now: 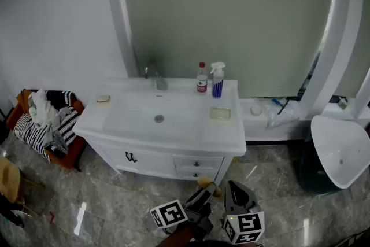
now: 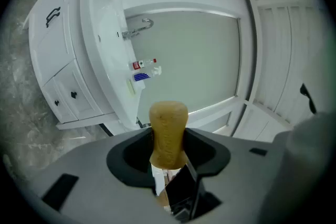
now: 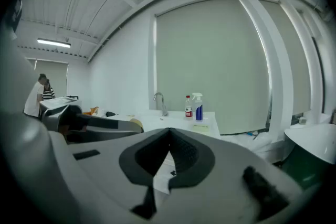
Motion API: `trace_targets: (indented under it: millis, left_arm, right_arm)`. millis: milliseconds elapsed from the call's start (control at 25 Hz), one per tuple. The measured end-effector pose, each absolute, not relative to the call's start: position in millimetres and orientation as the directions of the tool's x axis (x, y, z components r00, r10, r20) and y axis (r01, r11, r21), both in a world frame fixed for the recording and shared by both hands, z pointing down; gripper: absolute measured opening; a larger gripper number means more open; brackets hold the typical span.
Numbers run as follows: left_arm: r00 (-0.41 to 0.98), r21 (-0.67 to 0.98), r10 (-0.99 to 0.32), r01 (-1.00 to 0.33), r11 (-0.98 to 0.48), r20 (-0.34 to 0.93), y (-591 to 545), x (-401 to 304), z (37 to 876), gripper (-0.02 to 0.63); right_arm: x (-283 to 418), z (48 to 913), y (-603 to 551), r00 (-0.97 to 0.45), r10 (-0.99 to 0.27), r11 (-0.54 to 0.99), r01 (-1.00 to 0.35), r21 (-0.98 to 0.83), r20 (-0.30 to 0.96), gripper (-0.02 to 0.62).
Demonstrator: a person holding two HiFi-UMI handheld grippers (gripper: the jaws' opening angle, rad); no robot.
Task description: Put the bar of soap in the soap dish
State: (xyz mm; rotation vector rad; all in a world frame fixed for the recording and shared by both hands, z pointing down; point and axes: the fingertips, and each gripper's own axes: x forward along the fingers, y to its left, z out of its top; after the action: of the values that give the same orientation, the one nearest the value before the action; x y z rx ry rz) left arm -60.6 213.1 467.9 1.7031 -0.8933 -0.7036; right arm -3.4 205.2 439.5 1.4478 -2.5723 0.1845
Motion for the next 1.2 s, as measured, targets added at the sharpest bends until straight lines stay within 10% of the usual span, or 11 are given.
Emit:
trace_targets:
  millis: [1200]
  left_arm:
    - [0.511,0.967,-0.859,-0.198,-0.158,-0.036,191,-108,469,0.184]
  right_arm:
    - [-49,445,177,-0.536,-0.808,0.548,-0.836,-0.025,0.245,0.011]
